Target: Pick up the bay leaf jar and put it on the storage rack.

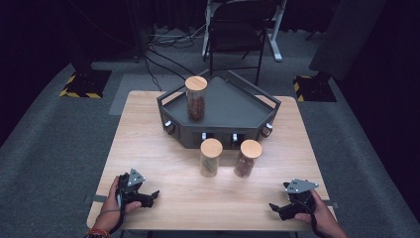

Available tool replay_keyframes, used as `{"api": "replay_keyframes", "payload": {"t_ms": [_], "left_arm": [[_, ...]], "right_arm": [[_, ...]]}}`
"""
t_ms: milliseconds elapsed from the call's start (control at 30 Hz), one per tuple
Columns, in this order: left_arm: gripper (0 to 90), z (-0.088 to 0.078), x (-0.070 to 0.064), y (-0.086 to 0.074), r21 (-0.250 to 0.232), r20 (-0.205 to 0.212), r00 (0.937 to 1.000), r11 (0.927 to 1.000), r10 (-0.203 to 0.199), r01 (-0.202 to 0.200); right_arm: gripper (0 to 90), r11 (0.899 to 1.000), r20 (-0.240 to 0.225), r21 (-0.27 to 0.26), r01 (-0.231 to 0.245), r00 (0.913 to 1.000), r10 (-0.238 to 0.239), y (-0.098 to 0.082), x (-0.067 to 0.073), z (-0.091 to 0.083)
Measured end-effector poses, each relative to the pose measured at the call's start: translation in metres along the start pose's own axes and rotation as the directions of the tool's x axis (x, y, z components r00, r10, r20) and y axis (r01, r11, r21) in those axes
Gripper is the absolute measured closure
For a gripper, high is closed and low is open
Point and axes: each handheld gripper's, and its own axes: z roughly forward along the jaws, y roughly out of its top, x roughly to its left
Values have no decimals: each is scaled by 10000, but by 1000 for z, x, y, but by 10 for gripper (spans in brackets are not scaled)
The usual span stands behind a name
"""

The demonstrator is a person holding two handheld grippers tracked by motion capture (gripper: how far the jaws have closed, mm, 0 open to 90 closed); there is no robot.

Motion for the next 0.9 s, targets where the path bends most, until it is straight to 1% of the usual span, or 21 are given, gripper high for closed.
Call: {"api": "replay_keyframes", "payload": {"t_ms": [167,267,333,400,500,567,633,900], "left_arm": [[3,0,0,0,-2,2,10000,10000,-2,2],[3,0,0,0,-2,3,10000,10000,-2,2],[3,0,0,0,-2,1,10000,10000,-2,2],[3,0,0,0,-4,1,10000,10000,-1,1],[3,0,0,0,0,2,10000,10000,-1,1],[3,0,0,0,-1,2,10000,10000,0,0],[3,0,0,0,-1,2,10000,10000,-1,1],[3,0,0,0,-2,3,10000,10000,-1,1]], "right_arm": [[25,9999,-152,-22,108,9998,-109,6,6,-2],[25,9995,-121,21,315,9994,-315,11,9,-4],[26,9995,-213,-59,301,9993,-302,14,10,-6],[25,9993,-189,-69,366,9991,-367,16,12,-6],[26,9993,-138,48,383,9992,-382,19,15,-5],[26,9990,-196,130,420,9989,-417,20,18,-3],[28,9983,-145,255,517,9986,-514,22,21,0],[30,9977,-241,97,674,9975,-671,32,32,1]]}}
